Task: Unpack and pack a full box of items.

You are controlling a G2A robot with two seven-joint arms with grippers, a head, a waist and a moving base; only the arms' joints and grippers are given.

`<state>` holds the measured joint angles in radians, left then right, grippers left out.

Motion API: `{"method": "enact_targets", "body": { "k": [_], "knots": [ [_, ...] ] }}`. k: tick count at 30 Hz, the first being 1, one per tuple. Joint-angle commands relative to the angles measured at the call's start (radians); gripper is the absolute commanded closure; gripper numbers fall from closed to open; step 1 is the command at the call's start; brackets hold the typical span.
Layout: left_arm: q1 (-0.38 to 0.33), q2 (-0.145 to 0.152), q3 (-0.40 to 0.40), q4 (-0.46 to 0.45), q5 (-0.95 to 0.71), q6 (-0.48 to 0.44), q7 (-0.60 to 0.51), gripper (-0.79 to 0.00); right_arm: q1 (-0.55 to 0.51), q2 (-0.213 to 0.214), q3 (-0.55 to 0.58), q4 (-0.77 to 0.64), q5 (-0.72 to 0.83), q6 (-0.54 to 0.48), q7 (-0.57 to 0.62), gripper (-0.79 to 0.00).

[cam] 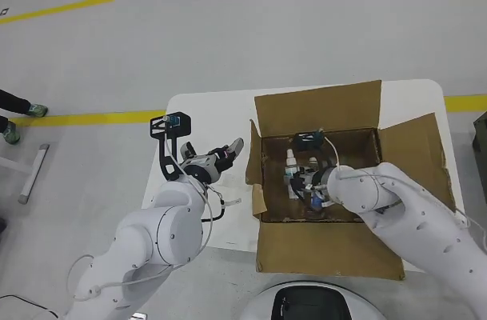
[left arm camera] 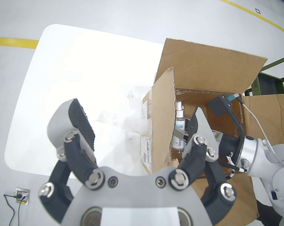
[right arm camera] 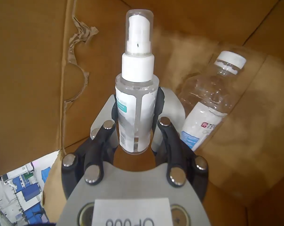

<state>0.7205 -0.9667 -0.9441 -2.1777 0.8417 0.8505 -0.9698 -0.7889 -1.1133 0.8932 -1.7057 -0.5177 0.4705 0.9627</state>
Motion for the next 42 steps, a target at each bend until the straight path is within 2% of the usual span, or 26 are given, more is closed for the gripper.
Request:
{"method": "enact_targets", "body": {
  "k": [1, 3, 5, 12, 17, 19, 20, 21, 22, 23, 27, 32, 36, 40, 41, 42],
  "knots": [
    [0.0, 0.0, 0.0, 0.0, 0.0, 0.0, 0.0, -0.785, 0.005, -0.003, -0.006, 0.009, 0.001, 0.003, 0.01, -0.289],
    [0.0, 0.0, 0.0, 0.0, 0.0, 0.0, 0.0, -0.785, 0.007, -0.005, -0.007, 0.009, 0.004, 0.005, 0.016, -0.357],
    [0.0, 0.0, 0.0, 0.0, 0.0, 0.0, 0.0, -0.785, 0.003, -0.005, 0.0, 0.004, 0.005, 0.001, 0.024, -0.382],
    [0.0, 0.0, 0.0, 0.0, 0.0, 0.0, 0.0, -0.785, -0.035, 0.012, 0.082, -0.062, 0.014, -0.003, 0.063, -0.382],
    [0.0, 0.0, 0.0, 0.0, 0.0, 0.0, 0.0, -0.785, -0.088, 0.045, 0.268, -0.23, 0.02, -0.008, 0.091, -0.277],
    [0.0, 0.0, 0.0, 0.0, 0.0, 0.0, 0.0, -0.785, -0.127, 0.064, 0.393, -0.323, -0.001, -0.015, 0.112, -0.182],
    [0.0, 0.0, 0.0, 0.0, 0.0, 0.0, 0.0, -0.785, -0.152, 0.074, 0.461, -0.365, -0.007, -0.02, 0.128, -0.08],
    [0.0, 0.0, 0.0, 0.0, 0.0, 0.0, 0.0, -0.785, -0.178, 0.083, 0.532, -0.4, -0.019, -0.028, 0.145, -0.015],
    [0.0, 0.0, 0.0, 0.0, 0.0, 0.0, 0.0, -0.785, -0.2, 0.092, 0.615, -0.434, -0.038, -0.029, 0.154, 0.0],
    [0.0, 0.0, 0.0, 0.0, 0.0, 0.0, 0.0, -0.785, -0.235, 0.102, 0.718, -0.469, -0.048, -0.038, 0.176, 0.0],
    [0.0, 0.0, 0.0, 0.0, 0.0, 0.0, 0.0, -0.785, -0.341, 0.124, 0.987, -0.532, -0.118, -0.081, 0.261, 0.0],
    [0.0, 0.0, 0.0, 0.0, 0.0, 0.0, 0.0, -0.785, -0.487, 0.136, 1.244, -0.541, -0.197, -0.143, 0.367, 0.0],
    [0.0, 0.0, 0.0, 0.0, 0.0, 0.0, 0.0, -0.785, -0.59, 0.139, 1.362, -0.515, -0.252, -0.187, 0.444, -0.009],
    [0.0, 0.0, 0.0, 0.0, 0.0, 0.0, 0.0, -0.785, -0.661, 0.143, 1.39, -0.464, -0.282, -0.232, 0.509, -0.015],
    [0.0, 0.0, 0.0, 0.0, 0.0, 0.0, 0.0, -0.785, -0.675, 0.145, 1.382, -0.453, -0.296, -0.241, 0.519, -0.04],
    [0.0, 0.0, 0.0, 0.0, 0.0, 0.0, 0.0, -0.785, -0.687, 0.146, 1.365, -0.447, -0.299, -0.258, 0.534, -0.126]
  ]
}}
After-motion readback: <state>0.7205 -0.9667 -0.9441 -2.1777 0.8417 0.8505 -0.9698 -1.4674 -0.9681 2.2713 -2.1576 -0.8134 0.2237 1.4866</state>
